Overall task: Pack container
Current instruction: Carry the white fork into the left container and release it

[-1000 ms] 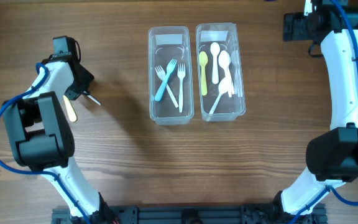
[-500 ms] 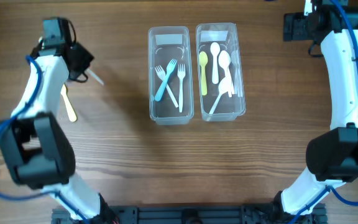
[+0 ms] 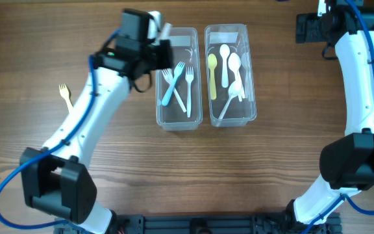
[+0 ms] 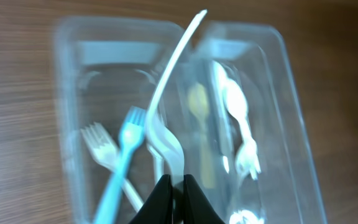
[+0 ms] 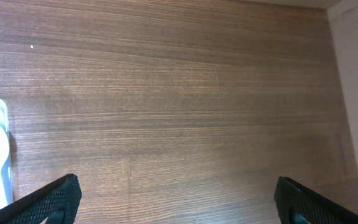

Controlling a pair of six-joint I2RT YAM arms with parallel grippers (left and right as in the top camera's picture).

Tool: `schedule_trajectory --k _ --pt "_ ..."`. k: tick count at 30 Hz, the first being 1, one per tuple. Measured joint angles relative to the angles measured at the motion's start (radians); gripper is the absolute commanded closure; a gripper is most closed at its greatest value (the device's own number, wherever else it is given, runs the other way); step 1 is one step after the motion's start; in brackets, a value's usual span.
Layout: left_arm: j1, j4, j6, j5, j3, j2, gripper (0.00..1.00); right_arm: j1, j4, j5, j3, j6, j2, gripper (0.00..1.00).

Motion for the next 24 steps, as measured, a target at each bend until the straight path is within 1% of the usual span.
schedule_trajectory --k 2,5,6,7,9,10,11,15,20,24 --pt "-0.050 0.000 0.004 -0.040 0.000 0.004 0.96 0.000 0.000 0.000 0.000 0.000 0.000 0.00" --pt "-0.090 0.000 -0.007 -0.127 0.000 0.010 0.96 0.000 0.000 0.000 0.000 0.000 0.000 0.00" --pt "-0.092 0.000 -0.010 -0.144 0.000 0.013 0.96 0.000 0.000 0.000 0.000 0.000 0.000 0.00" --pt "-0.092 0.000 -0.016 -0.158 0.000 0.017 0.93 0.000 0.000 0.000 0.000 0.000 0.000 0.00" --pt "-0.090 -0.003 -0.027 -0.181 0.000 0.030 0.35 0.000 0.000 0.000 0.000 0.000 0.000 0.00" --pt "-0.090 -0.003 -0.031 -0.187 0.000 0.037 0.23 0.000 0.000 0.000 0.000 0.000 0.000 0.00" --pt "-0.090 -0.003 -0.034 -0.191 0.000 0.046 0.18 0.000 0.000 0.000 0.000 0.000 0.000 0.00" --pt "-0.090 -0.005 -0.046 -0.198 0.000 0.079 0.19 0.000 0.000 0.000 0.000 0.000 0.000 0.00" --pt "-0.080 -0.011 -0.049 -0.208 0.000 0.078 0.22 0.000 0.000 0.000 0.000 0.000 0.000 0.00" --pt "-0.008 -0.087 -0.060 -0.259 0.000 0.064 0.22 0.000 0.000 0.000 0.000 0.000 0.000 0.00"
